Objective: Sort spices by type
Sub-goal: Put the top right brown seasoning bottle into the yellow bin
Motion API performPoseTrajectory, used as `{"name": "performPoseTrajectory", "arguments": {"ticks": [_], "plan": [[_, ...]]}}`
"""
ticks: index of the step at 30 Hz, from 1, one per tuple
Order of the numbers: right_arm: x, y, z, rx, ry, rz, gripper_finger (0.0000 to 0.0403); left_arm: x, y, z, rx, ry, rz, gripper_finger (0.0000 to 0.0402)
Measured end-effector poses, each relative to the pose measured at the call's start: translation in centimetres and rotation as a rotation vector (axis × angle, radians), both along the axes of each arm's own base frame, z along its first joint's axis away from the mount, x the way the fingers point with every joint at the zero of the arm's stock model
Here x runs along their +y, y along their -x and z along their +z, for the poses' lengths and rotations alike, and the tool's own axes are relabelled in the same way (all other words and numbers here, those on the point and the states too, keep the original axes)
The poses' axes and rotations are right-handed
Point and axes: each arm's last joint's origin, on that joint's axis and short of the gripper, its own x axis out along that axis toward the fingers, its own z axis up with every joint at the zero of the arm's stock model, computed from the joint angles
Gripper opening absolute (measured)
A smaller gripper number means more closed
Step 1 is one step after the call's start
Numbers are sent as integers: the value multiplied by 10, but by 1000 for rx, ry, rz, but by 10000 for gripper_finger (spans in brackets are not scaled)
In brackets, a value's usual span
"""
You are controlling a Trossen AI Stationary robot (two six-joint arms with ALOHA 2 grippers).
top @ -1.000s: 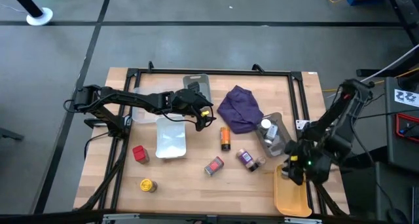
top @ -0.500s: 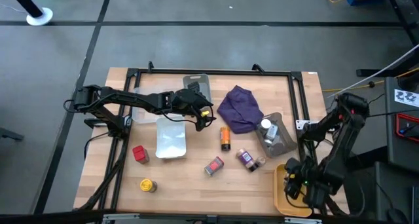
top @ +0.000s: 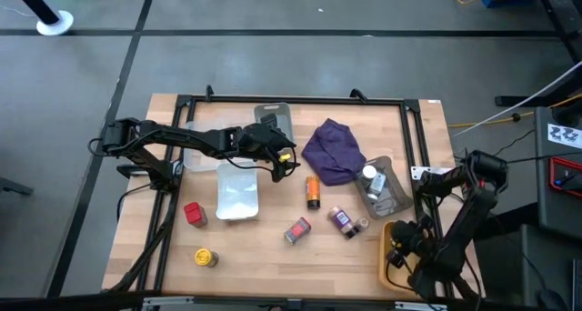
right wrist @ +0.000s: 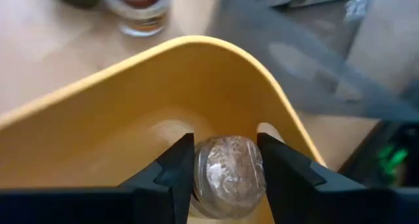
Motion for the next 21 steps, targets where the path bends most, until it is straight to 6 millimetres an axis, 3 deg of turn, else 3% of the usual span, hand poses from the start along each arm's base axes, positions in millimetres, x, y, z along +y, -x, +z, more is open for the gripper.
{"name": "performPoseTrajectory", "arguments": {"ticks": [15, 21], "plan": [[-4, 1, 1, -1, 50, 11, 150, 0, 0, 0, 0, -1, 0, 322], [-2, 1, 0, 32, 22, 1, 172, 0, 0, 0, 0, -1, 0, 322]]}}
